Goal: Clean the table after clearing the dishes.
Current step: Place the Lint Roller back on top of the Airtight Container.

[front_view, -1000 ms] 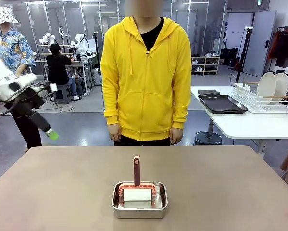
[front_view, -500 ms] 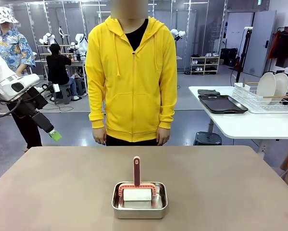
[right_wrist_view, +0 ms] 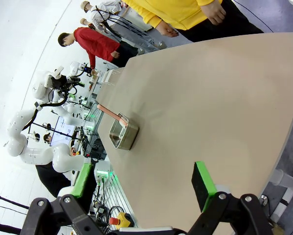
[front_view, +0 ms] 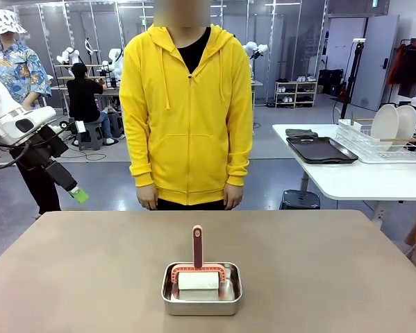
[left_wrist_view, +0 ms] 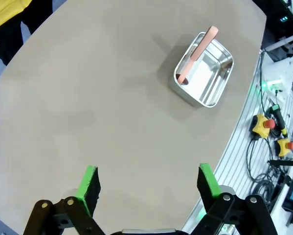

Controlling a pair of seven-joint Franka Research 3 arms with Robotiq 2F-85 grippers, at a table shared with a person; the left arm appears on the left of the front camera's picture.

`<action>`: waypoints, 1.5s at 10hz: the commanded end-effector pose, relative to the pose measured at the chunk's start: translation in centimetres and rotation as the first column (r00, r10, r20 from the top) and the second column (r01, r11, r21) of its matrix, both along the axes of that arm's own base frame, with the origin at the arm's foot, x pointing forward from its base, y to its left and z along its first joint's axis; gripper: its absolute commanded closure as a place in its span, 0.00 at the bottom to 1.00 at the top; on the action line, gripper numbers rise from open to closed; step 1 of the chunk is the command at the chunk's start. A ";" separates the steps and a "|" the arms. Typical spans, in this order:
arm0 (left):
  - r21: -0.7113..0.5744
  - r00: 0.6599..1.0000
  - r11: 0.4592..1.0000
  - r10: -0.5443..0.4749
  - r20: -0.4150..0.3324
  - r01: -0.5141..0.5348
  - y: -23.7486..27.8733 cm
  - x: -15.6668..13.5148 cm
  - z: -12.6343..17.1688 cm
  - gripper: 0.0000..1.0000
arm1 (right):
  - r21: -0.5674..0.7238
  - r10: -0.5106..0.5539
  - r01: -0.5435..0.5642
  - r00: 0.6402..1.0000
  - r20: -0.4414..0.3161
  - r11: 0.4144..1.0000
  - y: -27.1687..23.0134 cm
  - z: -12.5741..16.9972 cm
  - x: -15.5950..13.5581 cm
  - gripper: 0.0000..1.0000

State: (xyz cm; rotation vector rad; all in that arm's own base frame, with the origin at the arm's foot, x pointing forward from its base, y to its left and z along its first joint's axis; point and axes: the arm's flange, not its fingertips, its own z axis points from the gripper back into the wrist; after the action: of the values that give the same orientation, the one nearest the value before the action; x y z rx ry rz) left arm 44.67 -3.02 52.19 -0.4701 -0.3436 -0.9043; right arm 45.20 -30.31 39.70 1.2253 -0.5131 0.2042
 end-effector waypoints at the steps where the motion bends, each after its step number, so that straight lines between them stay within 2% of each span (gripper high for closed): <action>1: 0.003 1.000 1.000 0.012 -0.001 -0.012 0.1 0.2 0.2 0.00 | 0.006 -0.004 0.004 1.000 0.009 1.000 0.5 0.2 -0.4 0.00; 2: 0.000 1.000 1.000 0.000 0.000 0.000 0.0 0.0 0.0 0.00 | 0.006 -0.004 0.004 1.000 0.009 1.000 0.5 0.2 -0.4 0.00; 4: -0.178 0.987 0.978 0.085 -0.136 -0.109 6.7 1.9 4.3 0.00 | 0.006 -0.004 0.004 1.000 0.009 1.000 0.5 0.2 -0.4 0.00; 5: -0.295 0.970 0.944 0.082 -0.230 -0.149 10.3 2.6 5.4 0.00 | 0.006 -0.004 0.004 1.000 0.009 1.000 0.5 0.2 -0.4 0.00; 7: -0.468 0.930 0.849 0.072 -0.360 -0.247 18.2 4.0 6.2 0.00 | 0.006 -0.004 0.004 1.000 0.009 1.000 0.5 0.2 -0.4 0.00; 8: -0.518 0.912 0.800 0.087 -0.401 -0.304 22.0 4.7 6.0 0.00 | 0.006 -0.004 0.004 1.000 0.009 1.000 0.5 0.2 -0.4 0.00; 10: -0.652 0.889 0.682 -0.007 -0.459 -0.331 29.7 4.6 4.0 0.00 | 0.006 -0.004 0.004 1.000 0.009 1.000 0.5 0.2 -0.4 0.00; 12: -0.697 0.846 0.580 -0.026 -0.532 -0.421 35.3 5.1 -0.5 0.00 | 0.006 -0.004 0.004 1.000 0.009 1.000 0.5 0.2 -0.4 0.00; 15: -0.618 0.772 0.553 0.074 -0.632 -0.559 36.9 5.1 -7.1 0.00 | 0.006 -0.004 0.004 1.000 0.009 1.000 0.5 0.2 -0.4 0.00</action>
State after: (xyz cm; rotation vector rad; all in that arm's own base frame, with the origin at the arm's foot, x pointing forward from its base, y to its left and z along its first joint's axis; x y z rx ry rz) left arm 49.13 33.10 44.00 -1.4328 -0.2855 -0.1854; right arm 45.19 -30.32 39.72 1.2256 -0.5132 0.2043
